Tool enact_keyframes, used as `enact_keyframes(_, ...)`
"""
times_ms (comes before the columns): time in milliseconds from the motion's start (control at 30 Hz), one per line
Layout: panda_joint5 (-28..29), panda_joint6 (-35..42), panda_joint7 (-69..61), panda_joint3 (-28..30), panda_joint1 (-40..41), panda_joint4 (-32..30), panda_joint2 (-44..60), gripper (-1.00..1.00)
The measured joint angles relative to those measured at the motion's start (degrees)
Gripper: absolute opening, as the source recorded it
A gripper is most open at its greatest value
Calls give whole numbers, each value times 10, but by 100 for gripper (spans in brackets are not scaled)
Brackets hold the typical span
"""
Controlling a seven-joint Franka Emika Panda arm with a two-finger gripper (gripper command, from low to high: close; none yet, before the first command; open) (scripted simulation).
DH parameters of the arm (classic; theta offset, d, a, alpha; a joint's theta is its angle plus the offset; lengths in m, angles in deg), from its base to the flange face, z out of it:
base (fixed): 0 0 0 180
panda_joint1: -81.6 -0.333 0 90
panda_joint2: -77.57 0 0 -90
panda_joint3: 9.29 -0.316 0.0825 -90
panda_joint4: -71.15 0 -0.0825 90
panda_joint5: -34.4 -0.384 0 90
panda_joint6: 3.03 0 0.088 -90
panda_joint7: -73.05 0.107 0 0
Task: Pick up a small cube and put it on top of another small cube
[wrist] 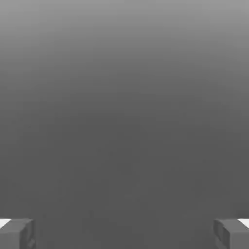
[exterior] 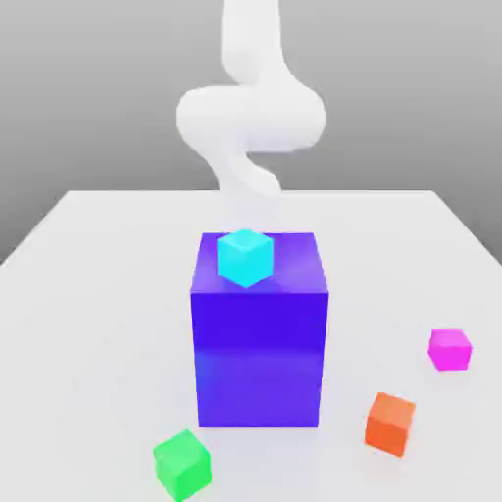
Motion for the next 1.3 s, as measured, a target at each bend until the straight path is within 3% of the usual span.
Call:
enact_keyframes(433, 61, 105, -329, 88, -83, -194, 62, 0)
enact_keyframes(600, 72, 10, -352, 104, -86, -258, 117, 0)
enact_keyframes(633, 73, -3, -352, 106, -86, -265, 124, -100)
enact_keyframes(833, 69, -9, -355, 105, -85, -268, 128, -100)
enact_keyframes(1033, 61, 100, -355, 87, -85, -211, 76, -100)
enact_keyframes(1300, 95, 9, -299, -27, -147, -163, 225, -100)
